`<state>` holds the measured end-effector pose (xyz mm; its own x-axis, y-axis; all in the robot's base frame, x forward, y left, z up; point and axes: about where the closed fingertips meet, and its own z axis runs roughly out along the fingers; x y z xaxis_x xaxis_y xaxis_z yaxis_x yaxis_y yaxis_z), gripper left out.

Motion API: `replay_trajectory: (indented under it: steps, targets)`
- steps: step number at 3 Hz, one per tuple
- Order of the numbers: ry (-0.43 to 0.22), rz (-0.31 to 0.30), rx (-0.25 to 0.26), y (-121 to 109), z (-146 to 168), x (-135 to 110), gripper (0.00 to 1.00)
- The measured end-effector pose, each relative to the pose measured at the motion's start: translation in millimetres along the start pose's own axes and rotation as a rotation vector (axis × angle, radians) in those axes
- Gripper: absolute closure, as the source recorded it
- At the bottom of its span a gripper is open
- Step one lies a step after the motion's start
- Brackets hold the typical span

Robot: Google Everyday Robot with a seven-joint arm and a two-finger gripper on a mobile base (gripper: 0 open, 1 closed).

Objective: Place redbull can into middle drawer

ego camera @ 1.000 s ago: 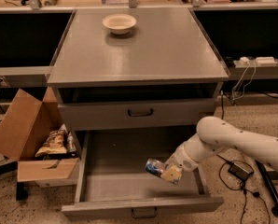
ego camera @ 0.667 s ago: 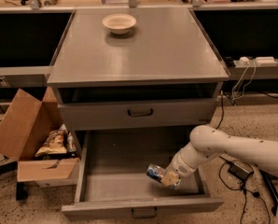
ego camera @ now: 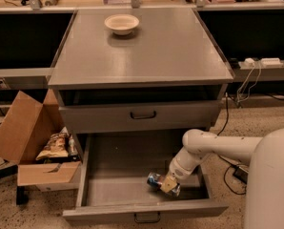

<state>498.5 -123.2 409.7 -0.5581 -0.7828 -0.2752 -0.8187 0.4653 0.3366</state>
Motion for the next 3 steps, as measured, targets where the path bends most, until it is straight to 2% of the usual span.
replay_trajectory:
  steps: [2, 3]
  targets:
    - [0.041, -0.005, -0.026, -4.0, 13.0, -2.1, 0.04]
    - [-0.074, -0.027, -0.066, 1.3, -6.8, -12.0, 0.00]
